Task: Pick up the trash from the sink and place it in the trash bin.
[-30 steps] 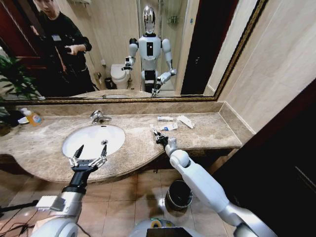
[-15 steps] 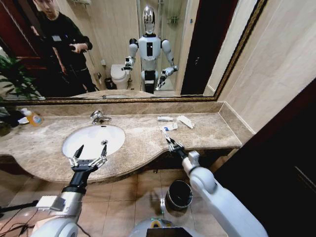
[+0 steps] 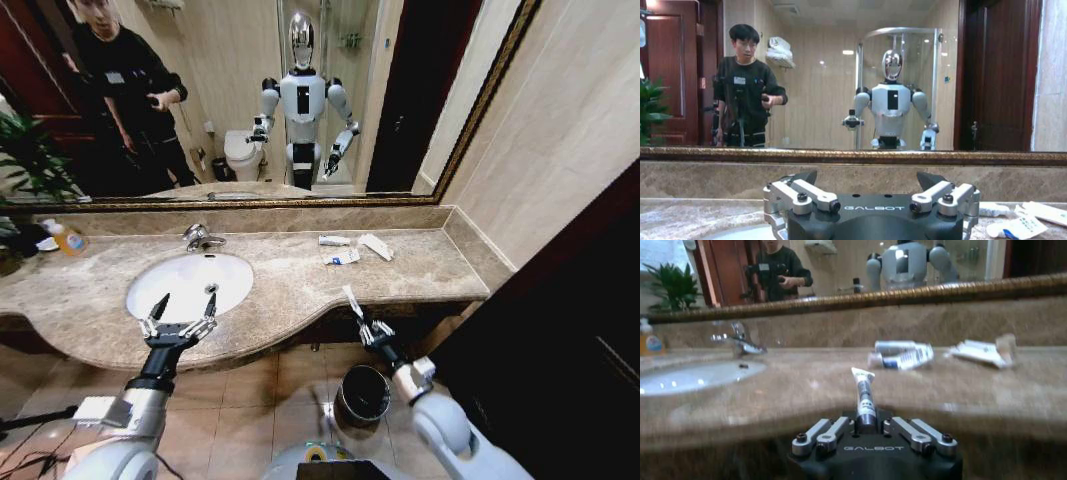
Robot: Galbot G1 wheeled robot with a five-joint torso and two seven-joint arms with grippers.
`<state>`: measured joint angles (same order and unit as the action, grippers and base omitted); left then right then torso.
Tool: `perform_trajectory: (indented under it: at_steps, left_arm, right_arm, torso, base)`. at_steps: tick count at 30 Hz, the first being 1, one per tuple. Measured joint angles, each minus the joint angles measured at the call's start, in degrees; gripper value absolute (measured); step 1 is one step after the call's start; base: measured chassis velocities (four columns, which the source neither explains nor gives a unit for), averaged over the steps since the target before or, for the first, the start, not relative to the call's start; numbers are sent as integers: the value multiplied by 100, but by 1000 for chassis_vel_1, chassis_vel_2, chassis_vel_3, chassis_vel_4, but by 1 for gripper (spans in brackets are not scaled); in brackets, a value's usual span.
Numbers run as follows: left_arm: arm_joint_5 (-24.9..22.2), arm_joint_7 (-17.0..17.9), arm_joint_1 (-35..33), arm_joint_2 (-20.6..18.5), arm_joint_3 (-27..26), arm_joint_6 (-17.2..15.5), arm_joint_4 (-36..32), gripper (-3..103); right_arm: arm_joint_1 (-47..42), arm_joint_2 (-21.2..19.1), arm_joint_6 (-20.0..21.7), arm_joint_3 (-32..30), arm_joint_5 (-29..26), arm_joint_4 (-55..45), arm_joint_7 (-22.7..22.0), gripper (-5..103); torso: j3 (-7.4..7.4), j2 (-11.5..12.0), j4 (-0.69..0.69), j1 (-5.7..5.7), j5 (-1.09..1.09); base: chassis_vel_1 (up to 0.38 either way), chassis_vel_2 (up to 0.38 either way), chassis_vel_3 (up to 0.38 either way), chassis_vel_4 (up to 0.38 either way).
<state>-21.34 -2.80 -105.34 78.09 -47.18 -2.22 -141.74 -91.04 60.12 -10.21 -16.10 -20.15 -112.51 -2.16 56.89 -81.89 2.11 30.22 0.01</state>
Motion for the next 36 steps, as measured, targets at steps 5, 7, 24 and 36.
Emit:
perform_trajectory:
  at_steps: [5, 7, 24, 36]
  left_arm:
    - [0, 0, 0, 0, 0, 0, 0, 100]
    - [0, 0, 0, 0, 0, 0, 0, 100]
    - [0, 0, 0, 0, 0, 0, 0, 100]
    - [0, 0, 0, 0, 0, 0, 0, 100]
  right_arm:
    - [82, 266, -584, 132, 223, 1233, 231, 17]
    - [265, 373, -685, 243, 264, 1818, 296, 17]
    - [1589, 933, -1455, 413, 364, 5574, 719, 17]
    - [2126, 1625, -2218, 211, 1208, 7274, 328, 26]
  torso:
    - [1, 1, 0, 1, -1]
    - [0, 1, 1, 1, -1]
    - [1, 1, 0, 1, -2]
    - [1, 1, 0, 1, -2]
  base:
    - [0, 0, 0, 0]
    - [0, 0, 0, 0]
    - [0, 0, 0, 0]
    - [0, 0, 0, 0]
